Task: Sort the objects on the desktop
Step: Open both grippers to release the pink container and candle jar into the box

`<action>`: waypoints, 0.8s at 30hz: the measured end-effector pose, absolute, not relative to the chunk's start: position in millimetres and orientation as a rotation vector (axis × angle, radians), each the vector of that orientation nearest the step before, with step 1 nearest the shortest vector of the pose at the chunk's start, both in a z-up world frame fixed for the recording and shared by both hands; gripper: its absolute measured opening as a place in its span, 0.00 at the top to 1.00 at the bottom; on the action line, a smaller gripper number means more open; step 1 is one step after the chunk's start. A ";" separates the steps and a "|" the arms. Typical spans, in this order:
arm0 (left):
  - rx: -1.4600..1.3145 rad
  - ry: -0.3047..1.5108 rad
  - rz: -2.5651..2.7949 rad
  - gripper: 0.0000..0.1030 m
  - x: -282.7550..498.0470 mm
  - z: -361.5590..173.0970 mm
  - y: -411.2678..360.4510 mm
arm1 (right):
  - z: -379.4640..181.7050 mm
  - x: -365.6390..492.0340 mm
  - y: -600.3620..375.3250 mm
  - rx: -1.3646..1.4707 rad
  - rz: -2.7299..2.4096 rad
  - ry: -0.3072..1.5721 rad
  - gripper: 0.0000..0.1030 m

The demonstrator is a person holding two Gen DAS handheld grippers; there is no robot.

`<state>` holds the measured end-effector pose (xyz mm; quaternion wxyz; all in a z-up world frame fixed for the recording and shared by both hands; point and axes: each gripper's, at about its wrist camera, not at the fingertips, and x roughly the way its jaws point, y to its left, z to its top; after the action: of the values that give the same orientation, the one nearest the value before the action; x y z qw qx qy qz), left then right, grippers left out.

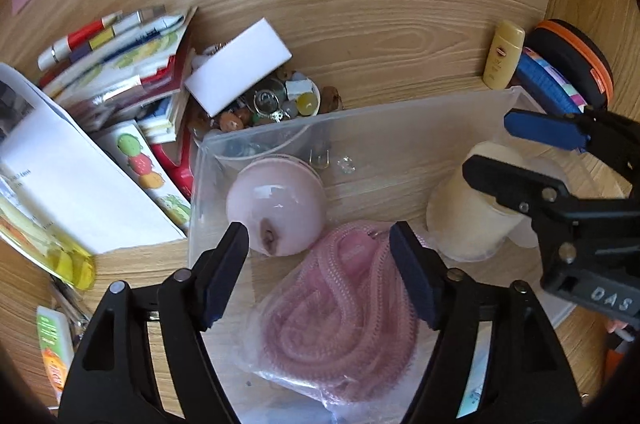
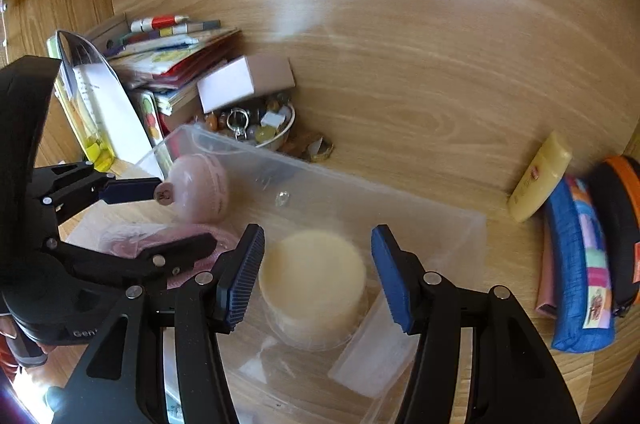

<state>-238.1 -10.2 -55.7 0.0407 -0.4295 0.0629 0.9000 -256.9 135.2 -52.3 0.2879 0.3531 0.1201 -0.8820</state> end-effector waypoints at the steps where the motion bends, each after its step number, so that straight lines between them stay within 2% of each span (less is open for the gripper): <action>1: -1.313 0.199 2.759 0.29 -237.0 -55.0 -10.0 | -51.7 -257.2 135.6 0.942 -2.361 0.321 0.49; 8: -1.284 0.237 2.788 0.24 -229.2 -47.1 -8.2 | -46.6 -260.4 143.5 0.953 -2.334 0.242 0.48; 12: -1.236 0.269 2.818 0.14 -219.8 -37.4 -8.9 | -37.2 -253.1 145.8 0.912 -2.338 0.253 0.39; 19: -1.143 0.315 2.886 0.08 -202.5 -16.3 -5.8 | -7.9 -233.6 155.3 0.794 -2.403 0.269 0.21; 24: -1.100 0.309 2.924 0.05 -185.3 -2.8 -3.3 | 11.4 -212.4 168.1 0.734 -2.425 0.272 0.15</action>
<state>-185.3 -3.3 -2.8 0.0012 -0.3503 0.0984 0.9315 -212.4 168.1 11.4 0.2923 0.2754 0.1022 -0.9101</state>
